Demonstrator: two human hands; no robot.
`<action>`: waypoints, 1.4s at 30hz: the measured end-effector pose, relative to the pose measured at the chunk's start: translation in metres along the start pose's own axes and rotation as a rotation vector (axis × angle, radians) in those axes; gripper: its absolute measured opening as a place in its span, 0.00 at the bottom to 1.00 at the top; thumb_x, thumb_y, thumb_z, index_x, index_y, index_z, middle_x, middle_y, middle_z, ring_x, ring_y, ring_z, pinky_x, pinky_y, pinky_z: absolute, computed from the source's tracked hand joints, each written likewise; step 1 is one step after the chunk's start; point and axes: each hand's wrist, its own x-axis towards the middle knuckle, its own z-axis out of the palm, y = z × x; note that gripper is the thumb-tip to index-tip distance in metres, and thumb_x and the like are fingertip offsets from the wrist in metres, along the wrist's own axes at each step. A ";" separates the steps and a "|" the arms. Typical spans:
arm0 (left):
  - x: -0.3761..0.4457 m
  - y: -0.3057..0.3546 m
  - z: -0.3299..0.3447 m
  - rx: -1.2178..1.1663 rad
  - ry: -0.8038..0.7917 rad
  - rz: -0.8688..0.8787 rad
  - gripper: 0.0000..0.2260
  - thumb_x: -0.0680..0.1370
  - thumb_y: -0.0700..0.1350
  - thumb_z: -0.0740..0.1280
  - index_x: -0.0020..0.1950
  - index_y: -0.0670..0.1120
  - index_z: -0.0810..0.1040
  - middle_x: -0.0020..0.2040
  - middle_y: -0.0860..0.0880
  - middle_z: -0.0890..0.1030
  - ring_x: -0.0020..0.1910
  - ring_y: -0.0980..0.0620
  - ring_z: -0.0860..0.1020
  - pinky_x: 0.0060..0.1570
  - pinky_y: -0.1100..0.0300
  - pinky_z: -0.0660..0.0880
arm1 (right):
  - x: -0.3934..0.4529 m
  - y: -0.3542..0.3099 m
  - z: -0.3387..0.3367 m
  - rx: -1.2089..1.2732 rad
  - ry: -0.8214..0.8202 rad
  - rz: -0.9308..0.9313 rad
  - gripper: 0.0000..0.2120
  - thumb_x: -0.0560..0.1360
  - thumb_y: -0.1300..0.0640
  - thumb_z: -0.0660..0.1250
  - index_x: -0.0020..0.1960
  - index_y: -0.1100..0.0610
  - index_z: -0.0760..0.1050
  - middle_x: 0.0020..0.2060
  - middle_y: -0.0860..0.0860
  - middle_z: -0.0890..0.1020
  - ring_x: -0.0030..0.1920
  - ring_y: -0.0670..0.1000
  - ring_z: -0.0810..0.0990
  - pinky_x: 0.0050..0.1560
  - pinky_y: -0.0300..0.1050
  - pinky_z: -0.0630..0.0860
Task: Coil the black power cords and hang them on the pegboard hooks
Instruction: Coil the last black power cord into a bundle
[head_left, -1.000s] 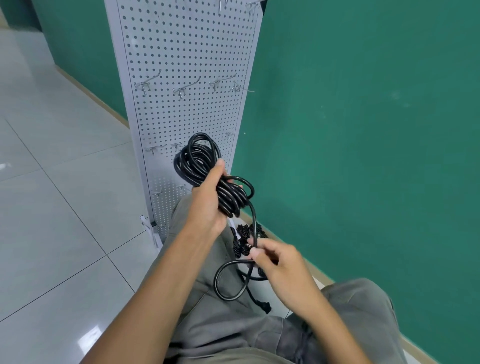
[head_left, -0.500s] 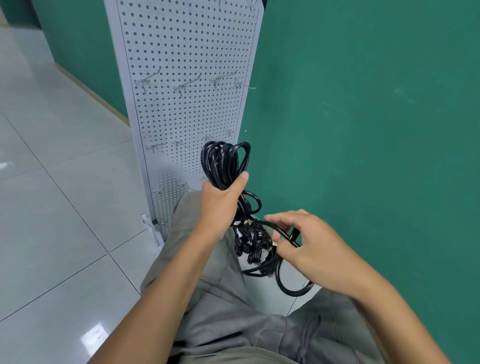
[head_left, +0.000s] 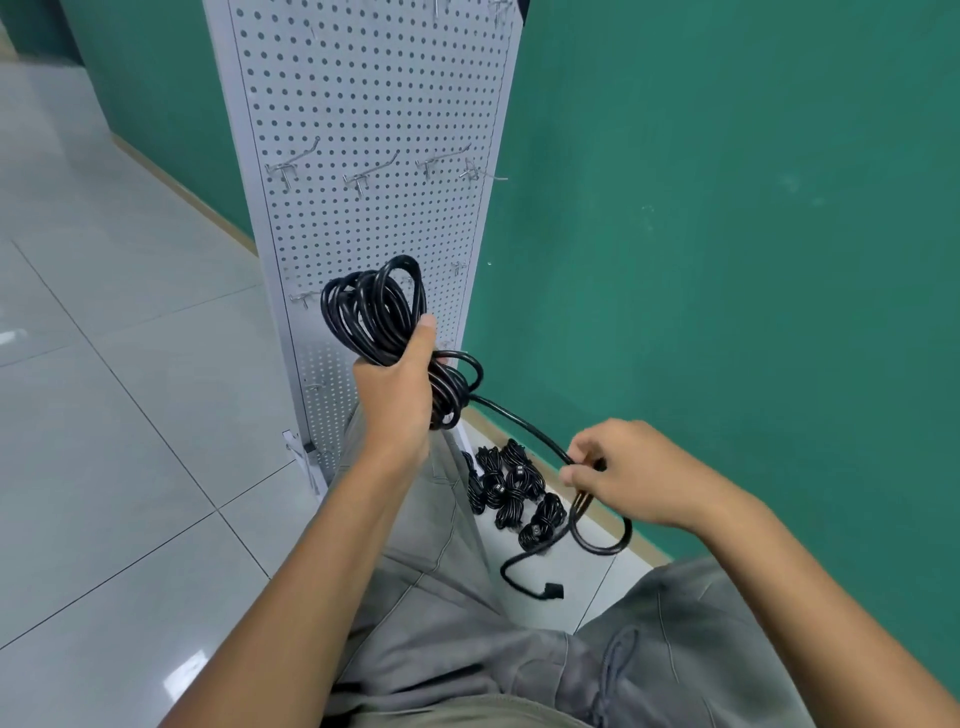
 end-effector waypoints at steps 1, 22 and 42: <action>0.001 -0.002 0.000 -0.001 -0.004 -0.013 0.14 0.79 0.49 0.74 0.56 0.40 0.79 0.40 0.53 0.83 0.40 0.55 0.84 0.38 0.63 0.78 | 0.006 0.003 0.003 -0.079 0.068 0.014 0.14 0.79 0.51 0.69 0.40 0.59 0.76 0.39 0.55 0.82 0.43 0.56 0.77 0.46 0.50 0.76; -0.005 -0.025 0.003 -0.018 0.057 -0.088 0.09 0.78 0.49 0.74 0.40 0.49 0.80 0.36 0.53 0.82 0.41 0.48 0.81 0.50 0.47 0.80 | 0.010 0.024 0.045 -0.104 0.303 -0.111 0.09 0.80 0.67 0.62 0.52 0.55 0.76 0.42 0.47 0.79 0.45 0.50 0.75 0.42 0.46 0.69; -0.046 -0.038 0.026 0.121 -0.567 -0.252 0.17 0.69 0.65 0.74 0.43 0.52 0.83 0.40 0.53 0.82 0.44 0.50 0.80 0.61 0.42 0.76 | -0.008 -0.006 -0.047 0.049 0.400 -0.282 0.04 0.81 0.57 0.68 0.48 0.51 0.81 0.33 0.40 0.81 0.41 0.44 0.77 0.50 0.30 0.66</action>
